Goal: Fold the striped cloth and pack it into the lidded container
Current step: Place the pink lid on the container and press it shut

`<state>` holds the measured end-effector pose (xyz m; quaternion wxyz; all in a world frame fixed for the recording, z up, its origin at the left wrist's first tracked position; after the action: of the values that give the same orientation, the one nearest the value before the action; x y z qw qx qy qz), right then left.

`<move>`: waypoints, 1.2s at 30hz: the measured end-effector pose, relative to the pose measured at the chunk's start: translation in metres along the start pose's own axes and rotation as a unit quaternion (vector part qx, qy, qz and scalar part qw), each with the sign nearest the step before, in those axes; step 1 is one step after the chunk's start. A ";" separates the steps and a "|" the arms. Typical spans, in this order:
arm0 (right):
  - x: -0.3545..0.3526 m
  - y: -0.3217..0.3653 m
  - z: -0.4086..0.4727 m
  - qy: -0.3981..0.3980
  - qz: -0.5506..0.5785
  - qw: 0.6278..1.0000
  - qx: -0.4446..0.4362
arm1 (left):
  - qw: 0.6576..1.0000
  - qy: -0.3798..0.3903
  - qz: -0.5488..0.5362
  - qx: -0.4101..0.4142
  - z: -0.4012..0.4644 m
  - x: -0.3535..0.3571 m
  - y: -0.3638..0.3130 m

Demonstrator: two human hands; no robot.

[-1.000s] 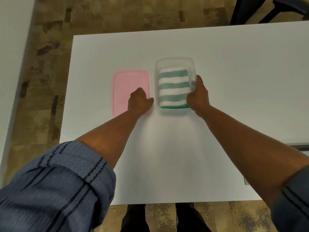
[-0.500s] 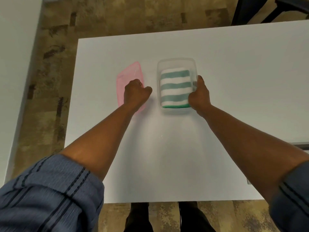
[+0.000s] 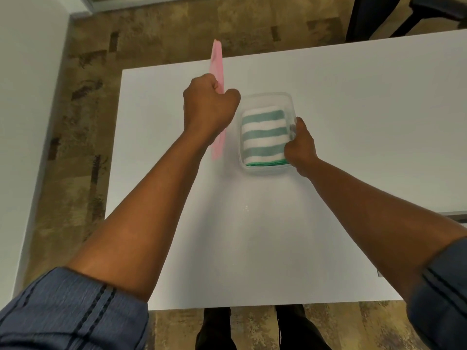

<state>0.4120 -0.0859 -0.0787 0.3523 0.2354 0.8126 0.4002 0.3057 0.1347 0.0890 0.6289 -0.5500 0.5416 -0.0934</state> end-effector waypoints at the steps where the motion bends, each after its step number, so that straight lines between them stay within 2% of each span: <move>1: 0.001 0.001 -0.001 0.002 0.002 1.000 0.000 | 1.000 0.002 -0.020 0.006 -0.001 0.001 -0.006; 6: 0.005 0.001 -0.006 0.019 0.050 0.998 0.030 | 0.988 0.038 -0.150 0.024 -0.005 0.015 -0.016; 8: -0.001 0.006 -0.010 -0.027 0.087 0.995 0.028 | 0.976 0.051 -0.213 0.012 -0.006 0.023 -0.008; 10: -0.017 0.019 -0.018 -0.104 0.055 0.993 0.020 | 0.956 0.064 -0.287 -0.014 -0.007 0.033 0.004; 12: -0.025 0.032 -0.024 -0.137 0.034 0.990 0.023 | 0.925 0.085 -0.367 -0.036 -0.008 0.043 0.017; 17: -0.019 0.052 -0.020 -0.053 0.141 0.989 -0.003 | 0.844 0.117 -0.522 -0.047 -0.015 0.061 0.031; 19: -0.019 0.056 -0.019 -0.042 0.163 0.985 -0.024 | 0.827 0.129 -0.545 -0.053 -0.015 0.068 0.035; 21: -0.020 0.057 -0.019 -0.038 0.188 0.981 -0.041 | 0.836 0.129 -0.530 -0.053 -0.015 0.073 0.041; 25: -0.025 0.054 -0.018 -0.053 0.176 0.981 -0.063 | 0.907 0.065 -0.409 -0.074 -0.011 0.075 0.062; 28: -0.026 0.051 -0.019 -0.067 0.153 0.983 -0.079 | 0.947 0.064 -0.309 -0.065 -0.008 0.083 0.071; 36: -0.019 0.033 -0.011 -0.045 0.062 0.996 -0.049 | 0.966 0.102 -0.224 -0.082 -0.010 0.112 0.086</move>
<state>0.4187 -0.0851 -0.0397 0.3736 0.2859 0.7594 0.4495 0.3010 0.0811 -0.0422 0.4858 -0.6945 0.4719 -0.2430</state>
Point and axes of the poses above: each hand's wrist, its own z-axis towards the middle knuckle, its own x-axis out of the palm, y = z × x, the point moved 8 cm from there along z, towards the middle knuckle, and after that the axes turned 14 degrees about y, right-handed, at the moved point
